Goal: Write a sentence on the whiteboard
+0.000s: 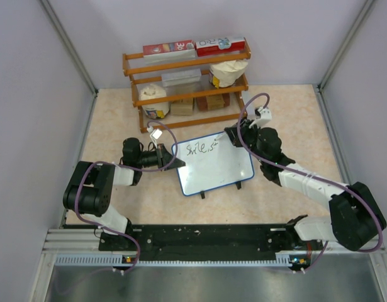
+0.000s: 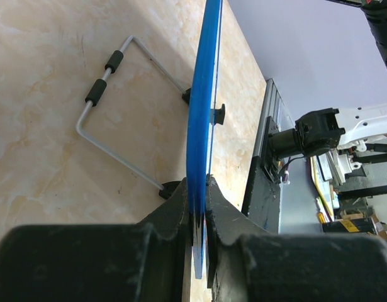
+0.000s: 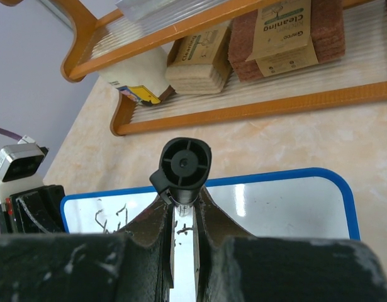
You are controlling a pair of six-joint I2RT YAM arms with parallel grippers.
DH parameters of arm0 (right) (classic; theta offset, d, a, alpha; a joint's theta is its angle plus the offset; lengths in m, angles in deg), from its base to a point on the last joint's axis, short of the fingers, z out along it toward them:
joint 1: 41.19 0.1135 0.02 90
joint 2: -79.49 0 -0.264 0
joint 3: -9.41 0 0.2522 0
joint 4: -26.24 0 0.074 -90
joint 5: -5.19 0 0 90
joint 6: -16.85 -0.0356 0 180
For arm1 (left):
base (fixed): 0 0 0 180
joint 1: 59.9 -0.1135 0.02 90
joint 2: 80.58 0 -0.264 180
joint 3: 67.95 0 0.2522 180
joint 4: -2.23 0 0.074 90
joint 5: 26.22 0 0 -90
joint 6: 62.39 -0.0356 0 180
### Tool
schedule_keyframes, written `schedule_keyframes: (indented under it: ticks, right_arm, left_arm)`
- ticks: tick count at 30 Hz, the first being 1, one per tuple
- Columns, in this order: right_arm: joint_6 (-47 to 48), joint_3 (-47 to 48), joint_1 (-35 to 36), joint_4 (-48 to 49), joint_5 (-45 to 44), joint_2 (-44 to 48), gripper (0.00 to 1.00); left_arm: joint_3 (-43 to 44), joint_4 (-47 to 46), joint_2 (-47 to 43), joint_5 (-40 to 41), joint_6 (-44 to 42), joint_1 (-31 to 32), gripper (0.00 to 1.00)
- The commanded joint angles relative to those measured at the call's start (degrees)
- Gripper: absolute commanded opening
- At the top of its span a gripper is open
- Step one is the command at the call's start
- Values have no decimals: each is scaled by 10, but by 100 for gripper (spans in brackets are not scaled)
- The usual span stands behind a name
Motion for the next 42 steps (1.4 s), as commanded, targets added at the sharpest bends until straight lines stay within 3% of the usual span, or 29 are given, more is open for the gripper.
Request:
schedule_keyframes:
  ticks: [1, 42]
  right_arm:
    - [5, -20, -5, 3, 2, 5, 0]
    - [6, -62, -5, -18, -5, 58, 0]
  left_arm:
    - [9, -5, 8, 22, -16, 0, 0]
    - [9, -5, 9, 23, -17, 1, 0]
